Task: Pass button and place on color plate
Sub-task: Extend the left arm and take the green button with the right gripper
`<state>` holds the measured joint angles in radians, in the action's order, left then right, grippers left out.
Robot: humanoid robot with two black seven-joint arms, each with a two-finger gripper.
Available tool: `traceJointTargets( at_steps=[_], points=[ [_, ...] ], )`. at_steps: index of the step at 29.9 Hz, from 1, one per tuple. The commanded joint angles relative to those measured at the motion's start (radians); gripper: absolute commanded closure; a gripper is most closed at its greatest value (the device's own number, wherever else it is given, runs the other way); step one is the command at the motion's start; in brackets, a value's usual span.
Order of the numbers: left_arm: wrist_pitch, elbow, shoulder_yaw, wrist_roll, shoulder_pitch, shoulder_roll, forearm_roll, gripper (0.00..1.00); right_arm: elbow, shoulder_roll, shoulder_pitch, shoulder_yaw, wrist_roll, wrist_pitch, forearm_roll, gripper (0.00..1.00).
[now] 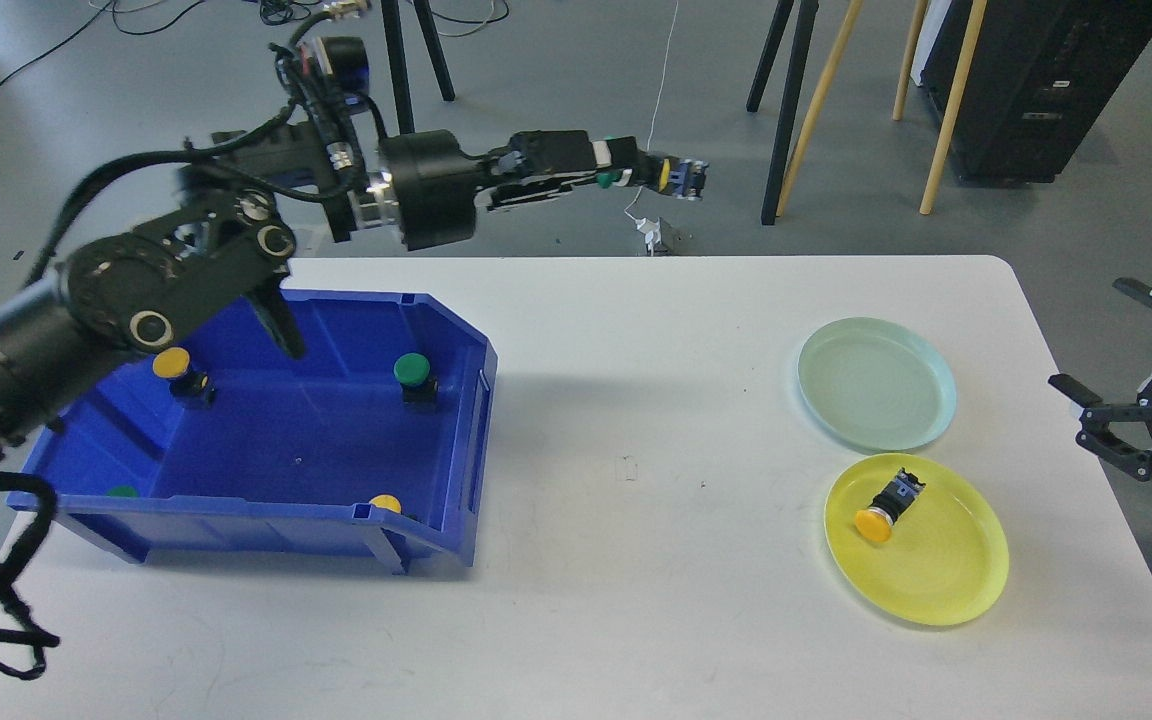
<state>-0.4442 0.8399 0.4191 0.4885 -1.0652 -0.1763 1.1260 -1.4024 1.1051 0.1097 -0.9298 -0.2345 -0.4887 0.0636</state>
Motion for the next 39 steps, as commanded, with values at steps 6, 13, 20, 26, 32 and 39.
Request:
traceJointTargets(
  at_steps=[6,13,20,26,32,39],
  points=[
    [0.102,-0.045,-0.006,0.0,0.008,0.132,0.04,0.97,-0.07,-0.02,0.189,0.081,0.006,0.0,0.005,0.02],
    [0.104,-0.042,-0.008,0.0,0.008,0.13,0.051,0.97,-0.06,-0.106,0.497,0.368,0.006,0.0,-0.002,0.02],
    [0.104,-0.044,-0.008,0.0,0.005,0.146,0.078,0.96,0.009,-0.202,0.673,0.56,0.006,0.0,-0.033,0.03],
    [0.102,-0.044,-0.008,0.0,0.005,0.146,0.081,0.96,0.072,-0.274,0.68,0.557,0.006,0.0,-0.06,0.05],
    [0.102,-0.045,-0.008,0.0,0.005,0.146,0.081,0.96,0.079,-0.321,0.709,0.566,0.006,0.0,-0.07,0.08],
    [0.102,-0.048,-0.008,0.0,0.005,0.146,0.081,0.95,0.08,-0.323,0.714,0.566,0.004,0.0,-0.068,0.83]
  ],
)
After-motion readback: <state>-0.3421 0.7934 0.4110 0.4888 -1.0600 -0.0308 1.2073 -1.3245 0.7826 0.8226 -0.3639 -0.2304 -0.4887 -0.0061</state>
